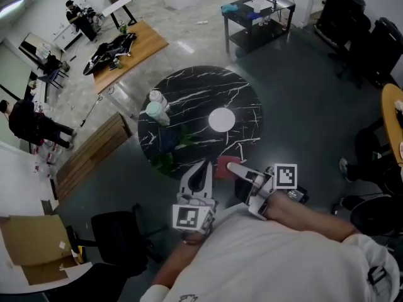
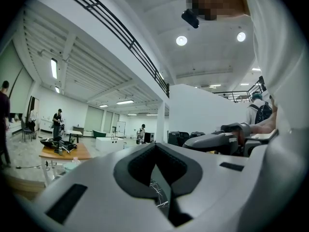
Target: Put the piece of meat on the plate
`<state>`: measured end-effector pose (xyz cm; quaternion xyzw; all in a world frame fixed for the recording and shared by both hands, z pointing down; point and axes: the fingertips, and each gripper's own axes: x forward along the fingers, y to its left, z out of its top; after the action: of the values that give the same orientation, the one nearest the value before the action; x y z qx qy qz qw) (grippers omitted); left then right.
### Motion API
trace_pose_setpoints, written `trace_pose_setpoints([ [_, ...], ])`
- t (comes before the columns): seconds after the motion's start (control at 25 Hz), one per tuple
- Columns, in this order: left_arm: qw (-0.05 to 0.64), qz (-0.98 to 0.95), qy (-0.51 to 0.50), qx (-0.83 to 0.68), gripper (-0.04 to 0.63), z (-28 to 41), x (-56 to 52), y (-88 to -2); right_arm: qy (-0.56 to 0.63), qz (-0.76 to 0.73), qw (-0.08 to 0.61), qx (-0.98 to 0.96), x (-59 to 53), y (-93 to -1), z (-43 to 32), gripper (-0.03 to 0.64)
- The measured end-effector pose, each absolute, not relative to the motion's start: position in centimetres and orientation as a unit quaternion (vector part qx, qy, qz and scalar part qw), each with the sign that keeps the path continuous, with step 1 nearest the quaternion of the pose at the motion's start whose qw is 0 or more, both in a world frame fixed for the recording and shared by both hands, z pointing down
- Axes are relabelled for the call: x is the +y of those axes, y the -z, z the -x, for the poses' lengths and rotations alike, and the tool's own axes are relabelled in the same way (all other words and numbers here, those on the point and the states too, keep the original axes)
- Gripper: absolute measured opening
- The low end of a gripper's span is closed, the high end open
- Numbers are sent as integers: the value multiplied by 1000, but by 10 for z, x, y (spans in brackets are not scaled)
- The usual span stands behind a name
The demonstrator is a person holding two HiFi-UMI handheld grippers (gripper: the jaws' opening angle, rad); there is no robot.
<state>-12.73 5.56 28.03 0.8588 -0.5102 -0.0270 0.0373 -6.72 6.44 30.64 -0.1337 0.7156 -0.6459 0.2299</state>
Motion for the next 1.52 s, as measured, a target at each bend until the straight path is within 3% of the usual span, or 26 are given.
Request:
trace_pose_setpoints([
  [1.52, 38, -783, 19, -620, 6, 70, -172, -287, 673, 70, 145, 722, -192, -322, -3, 91],
])
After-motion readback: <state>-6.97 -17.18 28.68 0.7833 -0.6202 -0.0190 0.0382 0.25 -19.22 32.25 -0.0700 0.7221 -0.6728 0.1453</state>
